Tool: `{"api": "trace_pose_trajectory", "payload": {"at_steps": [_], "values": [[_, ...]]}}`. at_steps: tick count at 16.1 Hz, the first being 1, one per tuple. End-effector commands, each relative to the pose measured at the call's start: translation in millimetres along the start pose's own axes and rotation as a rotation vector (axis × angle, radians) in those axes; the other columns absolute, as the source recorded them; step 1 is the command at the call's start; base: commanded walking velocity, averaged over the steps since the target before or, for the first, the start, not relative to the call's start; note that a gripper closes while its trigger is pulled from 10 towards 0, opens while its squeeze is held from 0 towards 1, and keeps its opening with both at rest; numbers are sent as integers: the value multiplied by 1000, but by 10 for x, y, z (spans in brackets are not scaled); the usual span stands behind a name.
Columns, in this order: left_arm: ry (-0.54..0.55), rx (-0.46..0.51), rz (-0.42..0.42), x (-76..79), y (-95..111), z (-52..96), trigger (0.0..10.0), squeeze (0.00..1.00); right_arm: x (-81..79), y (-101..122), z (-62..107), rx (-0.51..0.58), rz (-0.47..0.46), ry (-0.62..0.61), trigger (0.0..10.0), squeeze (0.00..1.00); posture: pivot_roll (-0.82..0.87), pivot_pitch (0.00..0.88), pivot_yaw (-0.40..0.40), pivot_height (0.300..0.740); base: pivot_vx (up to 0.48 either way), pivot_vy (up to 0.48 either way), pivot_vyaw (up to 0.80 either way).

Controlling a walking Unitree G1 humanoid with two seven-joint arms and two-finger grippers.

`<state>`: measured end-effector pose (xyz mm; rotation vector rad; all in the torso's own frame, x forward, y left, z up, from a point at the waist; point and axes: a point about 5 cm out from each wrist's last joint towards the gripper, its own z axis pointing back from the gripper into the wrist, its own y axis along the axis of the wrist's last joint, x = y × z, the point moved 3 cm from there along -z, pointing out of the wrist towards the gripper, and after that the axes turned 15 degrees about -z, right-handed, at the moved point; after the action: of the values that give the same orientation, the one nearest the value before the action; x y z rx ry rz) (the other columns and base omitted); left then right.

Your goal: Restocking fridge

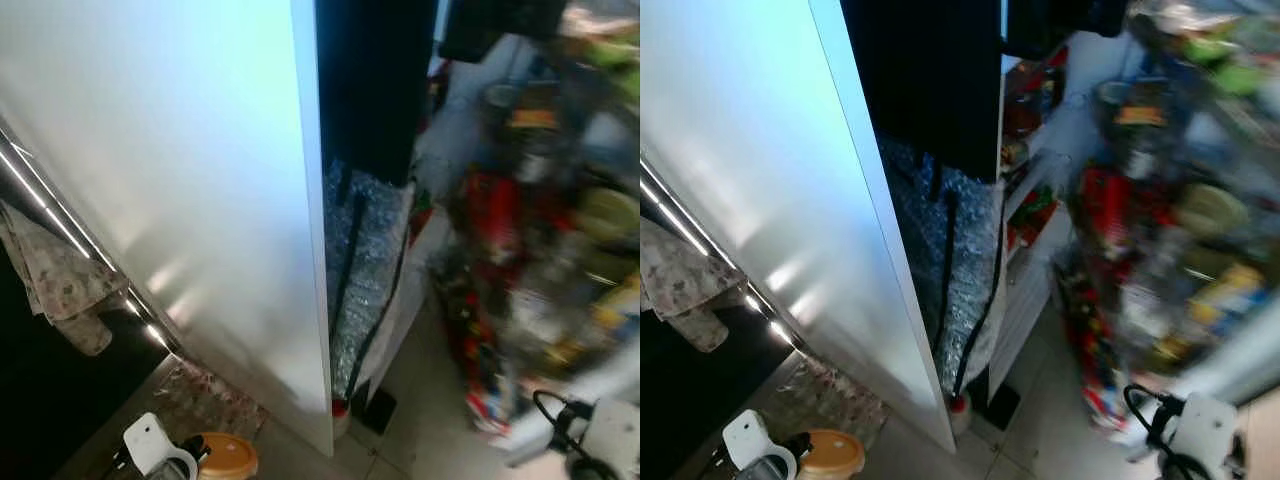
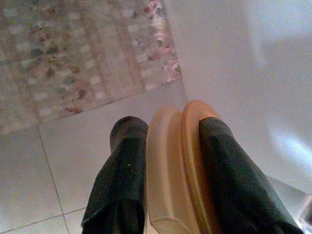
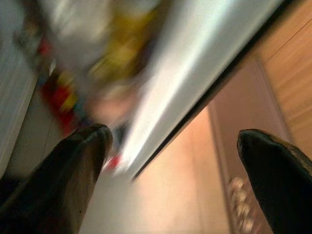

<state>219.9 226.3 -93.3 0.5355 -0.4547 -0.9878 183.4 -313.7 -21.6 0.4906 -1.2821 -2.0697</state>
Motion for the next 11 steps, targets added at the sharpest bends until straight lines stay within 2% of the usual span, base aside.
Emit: {"api": "trace_pose_trajectory", "payload": {"at_steps": [1,2,4,5,6,8,9,10,11], "values": [[19,-19,-20,-72,-54,9,10000,0,8,-272,18,-100,0,18,10000,0,-219,34,95,740,0,0,0],[19,-20,-21,-68,-58,9,10000,0,-42,-522,15,-200,94,66,10000,0,-217,33,93,740,0,0,0],[21,-23,-28,-68,-66,10,10000,0,-84,-864,92,-342,180,135,10000,0,-209,30,90,740,0,0,0],[23,-26,-30,-69,-70,10,10000,0,-104,-953,122,-373,236,171,10000,0,-200,30,91,740,0,0,0],[26,-34,-40,-74,-87,12,10000,0,-188,-1038,176,-397,284,258,10000,0,-188,24,90,740,0,0,0],[38,-46,-47,-98,-116,17,10000,0,-265,-1249,291,-516,311,350,10000,0,-159,25,92,740,0,0,0],[40,-47,-39,-104,-119,18,10000,0,-284,-1284,311,-533,354,369,10000,0,-160,26,92,740,0,0,0],[33,-52,-29,-100,-126,18,10000,0,-344,-1282,321,-503,463,424,10000,0,-162,27,93,740,0,0,0],[24,-57,-27,-98,-132,18,10000,0,-402,-1263,321,-478,442,433,10000,0,-163,27,91,740,0,0,0]]}}
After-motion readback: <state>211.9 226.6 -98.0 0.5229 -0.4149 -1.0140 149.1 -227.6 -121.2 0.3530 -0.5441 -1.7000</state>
